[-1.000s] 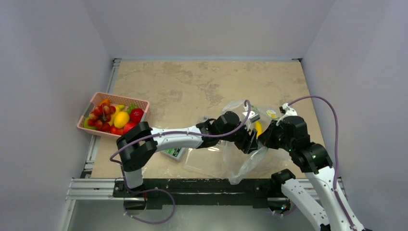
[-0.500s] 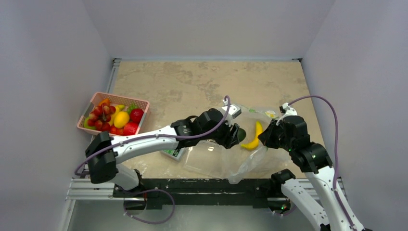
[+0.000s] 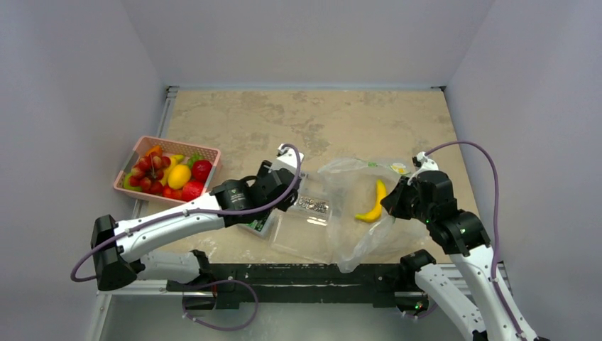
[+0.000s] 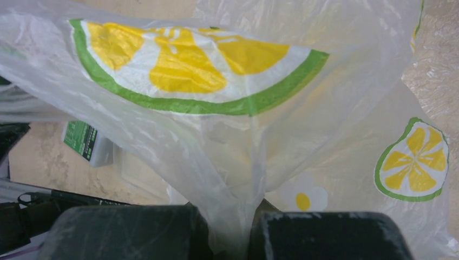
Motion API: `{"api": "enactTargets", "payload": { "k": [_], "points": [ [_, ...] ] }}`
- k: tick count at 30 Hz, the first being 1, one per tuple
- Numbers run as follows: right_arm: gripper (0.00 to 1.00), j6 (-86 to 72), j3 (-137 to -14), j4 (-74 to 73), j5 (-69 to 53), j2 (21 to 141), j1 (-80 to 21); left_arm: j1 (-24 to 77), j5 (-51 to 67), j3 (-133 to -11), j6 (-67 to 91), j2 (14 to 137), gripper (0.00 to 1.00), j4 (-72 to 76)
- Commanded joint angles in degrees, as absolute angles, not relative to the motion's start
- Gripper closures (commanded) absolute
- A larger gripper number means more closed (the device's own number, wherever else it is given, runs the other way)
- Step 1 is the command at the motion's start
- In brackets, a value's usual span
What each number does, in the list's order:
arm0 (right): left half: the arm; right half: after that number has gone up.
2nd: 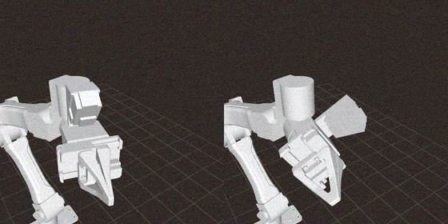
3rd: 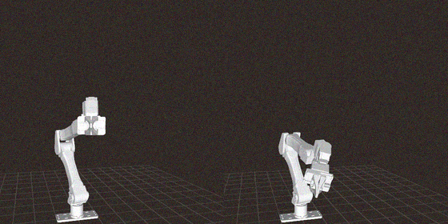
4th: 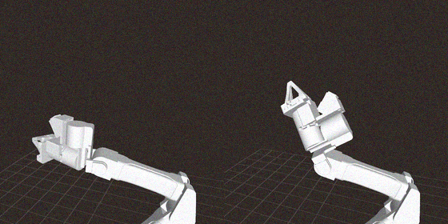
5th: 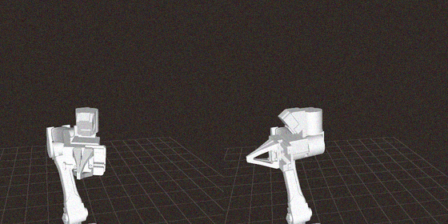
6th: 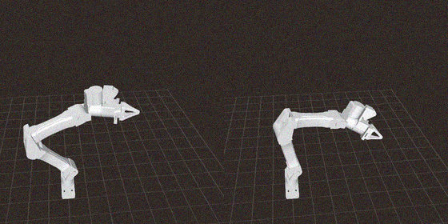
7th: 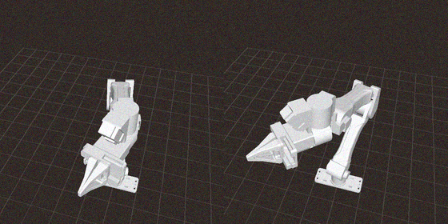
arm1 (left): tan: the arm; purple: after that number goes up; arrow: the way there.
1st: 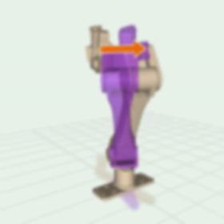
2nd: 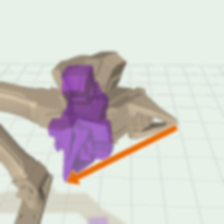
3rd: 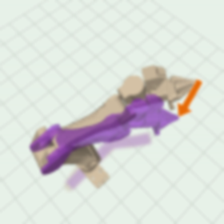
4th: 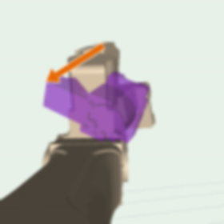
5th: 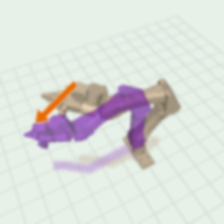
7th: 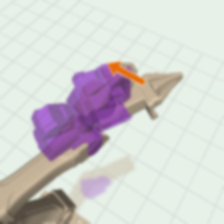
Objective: Take the fake fruits out of the plastic bag
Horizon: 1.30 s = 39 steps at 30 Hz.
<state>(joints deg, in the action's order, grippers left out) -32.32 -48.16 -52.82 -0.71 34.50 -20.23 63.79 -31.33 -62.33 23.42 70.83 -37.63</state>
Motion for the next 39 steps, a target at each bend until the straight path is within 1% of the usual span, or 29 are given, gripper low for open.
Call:
{"api": "enactTargets", "payload": {
  "k": [1, 4, 6, 9, 10, 12, 14, 16, 21, 23, 26, 28, 31, 35, 36, 39],
  "points": [
    [1.00, -32.2, -47.7, -50.9, 0.2, 35.3, -20.3, 59.3, -51.9, -61.7, 31.8, 65.3, 1.00, -56.4],
    [1.00, -32.4, -47.6, -50.8, 0.1, 34.9, -20.3, 52.3, -55.8, -60.2, 36.9, 62.7, 1.00, -63.5],
    [1.00, -32.3, -47.8, -51.2, 0.1, 34.5, -20.2, 45.3, -57.3, -59.7, 39.1, 62.1, 1.00, -65.9],
    [1.00, -32.3, -47.8, -51.4, 0.1, 34.1, -20.2, 35.3, -57.9, -58.3, 38.2, 62.1, 1.00, -59.9],
    [1.00, -32.3, -47.9, -51.5, 0.1, 34.0, -20.2, 32.1, -56.6, -57.2, 37.7, 62.2, 1.00, -55.6],
    [1.00, -32.2, -47.9, -51.5, 0.1, 34.0, -20.2, 25.2, -50.1, -55.5, 38.0, 62.4, 1.00, -46.7],
    [1.00, -32.2, -47.9, -51.4, 0.2, 33.9, -20.3, 16.8, -43.3, -55.8, 45.5, 64.2, 1.00, -42.7],
    [1.00, -32.3, -47.6, -51.3, 0.2, 33.7, -20.3, 12.2, -41.1, -57.3, 54.1, 67.2, 1.00, -42.2],
    [1.00, -32.6, -47.4, -51.4, 0.3, 32.8, -20.2, 8.0, -41.8, -62.4, 67.2, 75.7, 1.00, -40.1],
    [1.00, -32.7, -47.4, -51.6, 0.4, 32.4, -20.2, 6.5, -40.1, -64.6, 70.7, 78.8, 1.00, -39.9],
    [1.00, -32.5, -47.5, -52.0, 0.5, 32.1, -20.3, 5.1, -39.0, -66.1, 74.1, 81.9, 0.99, -38.5],
    [1.00, -32.6, -47.5, -52.3, 0.5, 32.0, -20.2, 4.8, -40.2, -67.4, 77.5, 83.5, 0.95, -40.5],
    [1.00, -32.5, -47.5, -52.4, 0.6, 31.8, -20.2, 3.6, -41.6, -68.5, 81.8, 85.5, 0.86, -42.2],
    [1.00, -32.3, -47.4, -52.1, 0.3, 32.1, -20.3, 0.1, -37.2, -69.3, 83.1, 89.0, 0.77, -42.7],
    [1.00, -32.2, -47.4, -52.0, 0.2, 32.2, -20.2, -1.2, -36.1, -69.2, 83.1, 89.4, 0.67, -42.7],
    [1.00, -32.1, -47.4, -51.7, 0.2, 32.3, -20.2, -3.0, -35.2, -67.9, 83.1, 89.0, 0.19, -42.1]
  ]
}}
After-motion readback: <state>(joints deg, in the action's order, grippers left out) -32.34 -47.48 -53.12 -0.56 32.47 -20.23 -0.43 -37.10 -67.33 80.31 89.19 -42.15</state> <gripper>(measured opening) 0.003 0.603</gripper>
